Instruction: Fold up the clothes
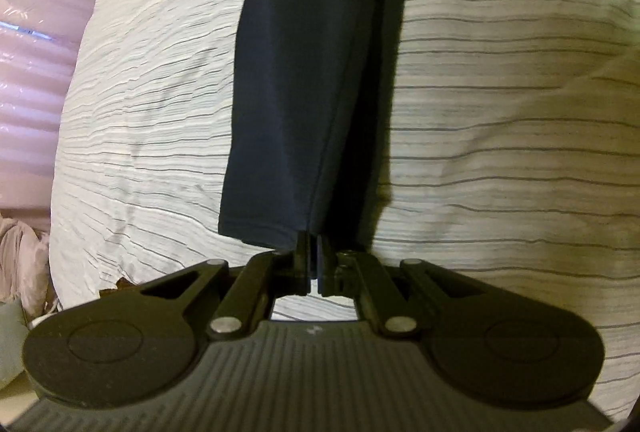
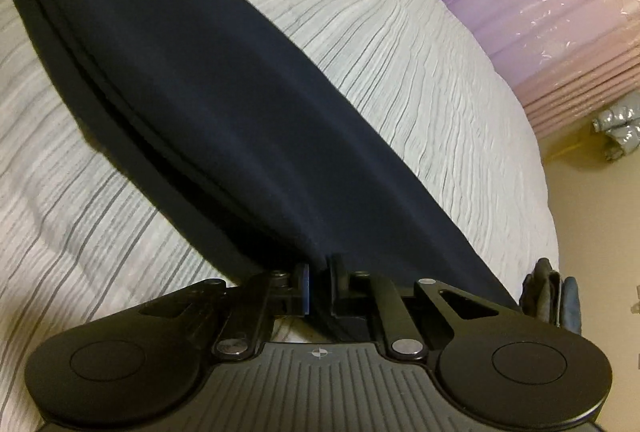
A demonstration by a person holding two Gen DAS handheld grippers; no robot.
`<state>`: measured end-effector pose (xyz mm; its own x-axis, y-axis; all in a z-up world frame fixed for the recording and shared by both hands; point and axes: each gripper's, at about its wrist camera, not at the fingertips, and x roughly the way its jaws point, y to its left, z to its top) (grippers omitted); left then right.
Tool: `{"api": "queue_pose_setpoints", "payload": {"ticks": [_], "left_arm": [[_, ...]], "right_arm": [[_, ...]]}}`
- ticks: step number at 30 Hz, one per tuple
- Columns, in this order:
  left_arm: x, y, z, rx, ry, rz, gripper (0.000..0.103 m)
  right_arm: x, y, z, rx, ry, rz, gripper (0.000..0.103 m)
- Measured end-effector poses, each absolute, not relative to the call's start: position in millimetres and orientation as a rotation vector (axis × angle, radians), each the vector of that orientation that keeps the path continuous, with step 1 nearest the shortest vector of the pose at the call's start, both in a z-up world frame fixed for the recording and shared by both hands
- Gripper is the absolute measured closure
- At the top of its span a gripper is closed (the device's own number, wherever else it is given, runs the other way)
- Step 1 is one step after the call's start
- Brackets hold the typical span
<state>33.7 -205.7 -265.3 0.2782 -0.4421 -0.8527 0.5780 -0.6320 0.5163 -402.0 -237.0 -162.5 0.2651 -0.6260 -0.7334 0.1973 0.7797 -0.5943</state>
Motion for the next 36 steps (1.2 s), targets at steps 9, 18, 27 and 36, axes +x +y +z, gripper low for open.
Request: {"api": "queue_pose_setpoints", "payload": {"ticks": [9,18,27,36], "left_arm": [[27,-211,-279,1.774,0.189,-1.485,0.099],[18,-227,-237,1.689,0.267,-1.493,0.086],[-120,-315,-213,1.517,0.091,-1.715,0.067],[-317,-409,-247,1.404,-0.242,-2.046,0.038]], "right_arm": [[-418,-250,-164,-0.331,1.241,-0.584,0.085],[-497,-301,-112,0.17,1.143,-0.945,0.042],[-578,-389,-146,0.44,0.984,-1.087,0.042],[-632,-437,-136,0.593,0.811,-1.037,0.042]]}}
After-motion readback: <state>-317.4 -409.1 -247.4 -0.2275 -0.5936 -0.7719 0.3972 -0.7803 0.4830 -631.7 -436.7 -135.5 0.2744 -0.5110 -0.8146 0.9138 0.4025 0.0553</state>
